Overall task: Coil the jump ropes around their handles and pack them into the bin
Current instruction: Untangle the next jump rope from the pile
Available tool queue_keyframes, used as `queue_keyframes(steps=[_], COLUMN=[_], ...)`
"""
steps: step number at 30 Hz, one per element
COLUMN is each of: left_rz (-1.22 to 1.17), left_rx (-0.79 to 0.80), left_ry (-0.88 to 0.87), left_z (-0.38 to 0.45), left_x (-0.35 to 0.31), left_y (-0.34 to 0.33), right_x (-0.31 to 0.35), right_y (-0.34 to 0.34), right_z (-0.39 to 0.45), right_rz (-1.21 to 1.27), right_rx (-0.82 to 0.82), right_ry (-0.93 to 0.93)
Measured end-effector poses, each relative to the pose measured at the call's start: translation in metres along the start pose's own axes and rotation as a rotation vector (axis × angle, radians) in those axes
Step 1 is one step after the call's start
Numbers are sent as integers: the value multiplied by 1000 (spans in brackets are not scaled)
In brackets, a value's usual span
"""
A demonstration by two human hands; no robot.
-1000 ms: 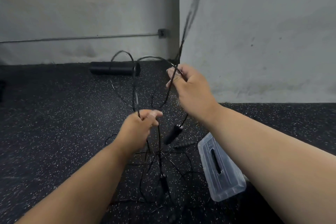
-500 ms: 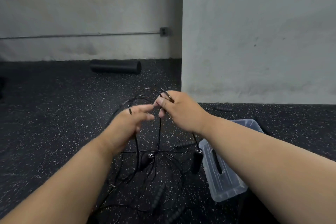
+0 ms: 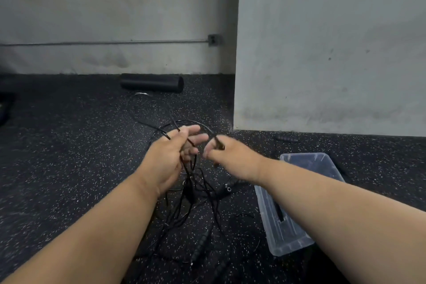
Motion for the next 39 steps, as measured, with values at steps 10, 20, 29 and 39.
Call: queue_keyframes(steps=[10, 20, 29, 39], left_rz=[-411, -532, -548, 615], left_rx=[72, 133, 127, 11], left_ry=[68, 42, 7, 92], left_z=[-6, -14, -16, -12], left_x=[-13, -28, -31, 44], left_y=[-4, -9, -2, 17], right_x=[-11, -3, 0, 4], right_y=[-22, -33, -37, -6], right_z=[-5, 3, 1, 1], right_rz=[153, 30, -35, -137], right_rx=[44, 45, 62, -152], right_ry=[-18, 87, 84, 111])
Point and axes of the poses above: each hand's wrist, its own z-axis towards the middle knuckle, its own y-axis out of the back of the hand, x = y × z, the point moved 10 cm from there along z, towards the middle knuckle, and after that the axes turned 6 degrees about z, right-handed, at the moved point
